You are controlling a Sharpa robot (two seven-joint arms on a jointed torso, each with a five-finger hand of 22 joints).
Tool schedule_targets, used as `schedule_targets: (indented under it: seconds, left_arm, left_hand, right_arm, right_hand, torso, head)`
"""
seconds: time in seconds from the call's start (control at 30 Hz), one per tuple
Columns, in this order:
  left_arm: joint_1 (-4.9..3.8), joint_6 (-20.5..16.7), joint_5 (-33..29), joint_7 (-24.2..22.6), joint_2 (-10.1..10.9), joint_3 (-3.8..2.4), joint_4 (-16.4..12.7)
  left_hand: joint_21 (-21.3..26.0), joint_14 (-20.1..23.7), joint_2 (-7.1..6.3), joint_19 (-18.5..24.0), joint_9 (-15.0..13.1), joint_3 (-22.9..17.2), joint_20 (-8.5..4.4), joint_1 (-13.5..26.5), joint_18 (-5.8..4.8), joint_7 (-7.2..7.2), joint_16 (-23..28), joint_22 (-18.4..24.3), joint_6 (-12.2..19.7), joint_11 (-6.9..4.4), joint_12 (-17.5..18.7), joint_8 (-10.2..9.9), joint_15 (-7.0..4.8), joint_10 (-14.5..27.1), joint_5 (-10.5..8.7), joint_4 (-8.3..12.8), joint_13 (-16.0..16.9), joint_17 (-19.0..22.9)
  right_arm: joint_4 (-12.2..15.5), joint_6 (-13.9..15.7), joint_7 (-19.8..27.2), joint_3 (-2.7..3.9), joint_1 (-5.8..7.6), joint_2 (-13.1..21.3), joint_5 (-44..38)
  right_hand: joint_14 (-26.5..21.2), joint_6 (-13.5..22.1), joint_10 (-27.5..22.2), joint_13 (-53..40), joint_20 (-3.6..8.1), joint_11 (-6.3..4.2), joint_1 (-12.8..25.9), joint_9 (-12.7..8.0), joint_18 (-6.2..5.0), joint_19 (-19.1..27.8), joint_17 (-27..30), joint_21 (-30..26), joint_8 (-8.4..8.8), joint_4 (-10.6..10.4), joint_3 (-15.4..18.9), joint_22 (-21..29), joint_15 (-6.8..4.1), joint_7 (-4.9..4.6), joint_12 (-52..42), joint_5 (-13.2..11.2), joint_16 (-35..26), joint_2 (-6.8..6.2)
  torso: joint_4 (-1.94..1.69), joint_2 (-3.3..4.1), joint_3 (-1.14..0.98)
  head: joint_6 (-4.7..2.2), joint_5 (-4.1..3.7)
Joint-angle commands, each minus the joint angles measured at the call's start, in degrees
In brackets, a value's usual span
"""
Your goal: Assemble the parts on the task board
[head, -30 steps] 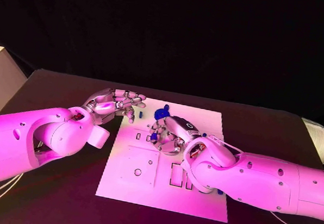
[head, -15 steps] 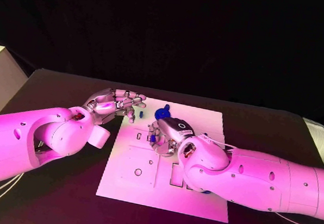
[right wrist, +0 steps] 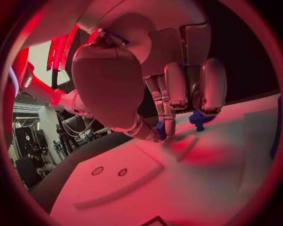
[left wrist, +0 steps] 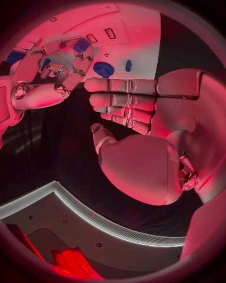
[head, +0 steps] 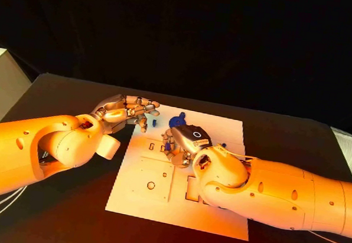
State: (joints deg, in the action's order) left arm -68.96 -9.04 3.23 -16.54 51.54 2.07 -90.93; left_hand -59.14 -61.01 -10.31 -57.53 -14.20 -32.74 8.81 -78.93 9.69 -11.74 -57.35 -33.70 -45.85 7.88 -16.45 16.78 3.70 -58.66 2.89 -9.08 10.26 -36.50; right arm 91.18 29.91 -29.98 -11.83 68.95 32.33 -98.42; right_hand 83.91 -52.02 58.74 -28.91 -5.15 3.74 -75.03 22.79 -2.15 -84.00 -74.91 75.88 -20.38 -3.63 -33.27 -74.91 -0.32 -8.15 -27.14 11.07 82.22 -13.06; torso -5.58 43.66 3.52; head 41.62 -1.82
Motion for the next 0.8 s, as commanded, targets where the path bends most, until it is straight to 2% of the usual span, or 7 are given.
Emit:
schedule_targets:
  seconds: [0.03,0.3,0.8]
  left_arm:
    - [-0.01,0.99,0.09,-0.14,-0.01,-0.03,-0.15]
    - [-0.01,1.09,0.09,-0.1,-0.03,-0.03,-0.14]
    - [-0.01,1.18,0.1,-0.04,0.03,-0.03,-0.14]
  left_hand:
    - [-0.11,0.21,0.27,0.5,-0.05,-0.03,-0.01,0.05,0.94,-0.45,-0.31,-0.06,0.23,0.03,-0.2,0.13,-0.19,0.23,0.2,0.13,0.03,0.07]
    - [-0.11,0.21,0.27,0.5,-0.05,-0.03,-0.01,0.05,0.94,-0.45,-0.31,-0.06,0.23,0.03,-0.2,0.13,-0.19,0.23,0.2,0.13,0.03,0.07]
    - [-0.11,0.21,0.27,0.5,-0.05,-0.03,-0.01,0.05,0.94,-0.45,-0.31,-0.06,0.23,0.03,-0.2,0.13,-0.19,0.23,0.2,0.13,0.03,0.07]
  right_arm:
    - [0.09,-1.42,-1.13,-0.02,-0.03,0.06,-2.85]
    - [0.02,-3.28,-1.34,-0.06,-0.04,-0.06,-3.08]
    - [-0.22,-3.93,-1.32,-0.21,-0.32,-0.55,-3.04]
  right_hand:
    - [3.32,-0.5,0.24,0.05,0.11,-0.03,-0.28,0.02,-0.9,-1.19,-5.15,0.12,-0.14,0.26,-0.04,-6.23,-0.45,0.08,0.2,0.27,-0.15,-0.44]
    - [3.28,-0.45,0.26,0.22,0.15,-0.01,-0.2,-0.06,-0.96,-1.11,-4.97,-0.17,-0.03,0.26,0.0,-6.05,-0.47,0.06,0.35,0.27,-0.31,-0.66]
    - [3.29,-0.26,0.25,0.65,0.16,0.1,0.24,-0.27,-1.01,-1.01,-4.99,-0.55,0.28,0.02,0.2,-5.83,-0.41,-0.04,0.71,-0.04,-0.31,-1.13]
  torso:
    - [0.02,0.02,-0.01]
    - [-0.05,-0.02,0.03]
    - [-0.05,-0.07,0.11]
  head:
    - [0.14,0.01]
    - [0.26,-0.04]
    - [0.52,0.2]
